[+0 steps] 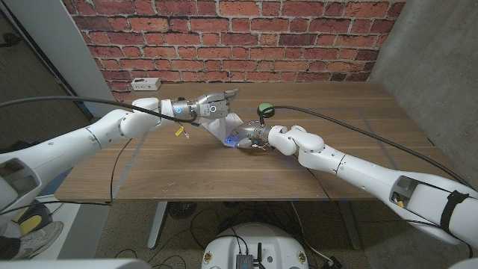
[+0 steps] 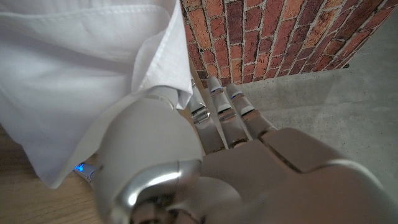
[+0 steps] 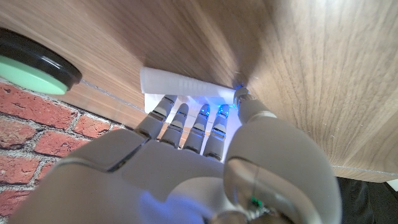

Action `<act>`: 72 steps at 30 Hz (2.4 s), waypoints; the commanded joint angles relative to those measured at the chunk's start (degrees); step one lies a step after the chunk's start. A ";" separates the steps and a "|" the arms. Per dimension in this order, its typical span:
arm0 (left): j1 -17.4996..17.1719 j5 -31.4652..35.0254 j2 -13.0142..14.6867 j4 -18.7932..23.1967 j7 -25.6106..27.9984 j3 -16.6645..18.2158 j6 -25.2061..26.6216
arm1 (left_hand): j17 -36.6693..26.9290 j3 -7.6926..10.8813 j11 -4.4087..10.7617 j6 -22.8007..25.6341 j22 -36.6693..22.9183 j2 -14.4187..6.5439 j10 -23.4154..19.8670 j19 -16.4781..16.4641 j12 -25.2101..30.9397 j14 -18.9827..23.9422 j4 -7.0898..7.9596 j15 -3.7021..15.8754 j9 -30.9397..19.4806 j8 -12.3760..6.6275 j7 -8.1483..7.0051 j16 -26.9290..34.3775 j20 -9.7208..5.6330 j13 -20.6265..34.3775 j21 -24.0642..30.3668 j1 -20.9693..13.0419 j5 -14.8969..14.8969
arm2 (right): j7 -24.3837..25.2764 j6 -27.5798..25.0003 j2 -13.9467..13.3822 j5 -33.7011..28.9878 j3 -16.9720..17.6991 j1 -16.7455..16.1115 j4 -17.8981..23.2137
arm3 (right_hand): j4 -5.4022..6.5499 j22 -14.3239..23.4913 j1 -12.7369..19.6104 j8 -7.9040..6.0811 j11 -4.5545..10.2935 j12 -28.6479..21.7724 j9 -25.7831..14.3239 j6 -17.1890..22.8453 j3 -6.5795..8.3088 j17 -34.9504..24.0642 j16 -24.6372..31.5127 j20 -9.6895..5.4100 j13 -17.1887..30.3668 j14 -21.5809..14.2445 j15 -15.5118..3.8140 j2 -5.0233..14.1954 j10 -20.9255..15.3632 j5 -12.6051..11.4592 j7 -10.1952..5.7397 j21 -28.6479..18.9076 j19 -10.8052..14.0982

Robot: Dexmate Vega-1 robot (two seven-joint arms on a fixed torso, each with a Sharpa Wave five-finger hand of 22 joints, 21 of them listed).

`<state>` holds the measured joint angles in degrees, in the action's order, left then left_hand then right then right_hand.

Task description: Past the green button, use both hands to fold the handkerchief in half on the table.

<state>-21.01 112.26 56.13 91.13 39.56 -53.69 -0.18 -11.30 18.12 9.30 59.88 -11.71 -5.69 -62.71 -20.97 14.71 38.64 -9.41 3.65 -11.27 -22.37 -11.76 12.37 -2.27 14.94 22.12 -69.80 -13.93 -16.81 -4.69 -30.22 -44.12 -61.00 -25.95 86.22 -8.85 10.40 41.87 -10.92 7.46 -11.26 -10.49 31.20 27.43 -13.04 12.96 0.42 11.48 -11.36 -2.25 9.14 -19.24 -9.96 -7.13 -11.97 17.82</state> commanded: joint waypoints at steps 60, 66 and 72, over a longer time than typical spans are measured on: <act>-3.09 -13.88 -16.12 -14.21 14.53 -8.33 37.24 | 0.91 -6.38 2.59 -30.20 0.24 -3.36 29.70 2.54 -2.77 -14.52 9.46 8.99 0.32 11.09 -1.00 -1.84 0.28 -3.19 0.42 17.82 -6.85 | 0.57 -6.18 -4.37 -3.13 4.71 -2.69 9.65 | -0.13 0.00 0.46 -0.01 -2.93 0.07 -0.33 -0.64 -2.16 0.84 -0.26 1.12 -0.07 0.31 -3.14 -2.66 1.35 -0.57 1.27 -0.32 0.77; -3.39 -14.26 -16.30 -14.07 15.00 -7.94 36.99 | 0.92 -6.34 2.60 -30.13 0.25 -3.31 29.66 2.57 -2.75 -14.52 9.42 9.00 0.33 11.07 -1.00 -1.86 0.27 -3.19 0.41 17.82 -6.82 | 0.01 -9.47 -5.86 -4.36 6.39 -4.73 13.31 | -0.07 0.00 0.27 -0.09 -3.12 -0.02 -0.32 -0.48 -2.20 0.88 -0.24 1.21 -0.07 0.05 -3.17 -2.86 1.20 -0.61 1.36 -0.40 1.03; -3.66 -14.60 -16.40 -13.85 15.42 -7.75 36.71 | 0.94 -6.28 2.61 -30.05 0.27 -3.28 29.62 2.61 -2.74 -14.53 9.36 9.02 0.33 11.04 -1.00 -1.88 0.30 -3.19 0.40 17.80 -6.79 | -1.22 -14.08 -8.52 -5.21 8.99 -8.27 19.13 | 0.04 -0.01 -0.12 -0.25 -3.38 -0.18 -0.31 -0.07 -2.35 0.93 -0.02 1.44 -0.07 -0.78 -3.12 -3.23 0.82 -0.64 1.53 -0.56 1.53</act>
<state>-23.92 98.50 39.75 76.65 54.22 -61.94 36.71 -10.27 11.66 11.87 29.49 -11.46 -8.99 -32.70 -18.40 11.49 24.26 -0.07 2.66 -10.81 -11.03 -12.70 10.20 -1.74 11.60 22.18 -52.25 -20.76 -17.16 -12.72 -34.59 -47.57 -56.31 -29.04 95.74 -8.98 10.41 42.06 -11.06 4.58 -11.01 -10.65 30.81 25.21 -11.97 12.68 1.75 11.48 -11.21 -2.08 6.01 -18.22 -10.40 -5.73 -11.97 18.74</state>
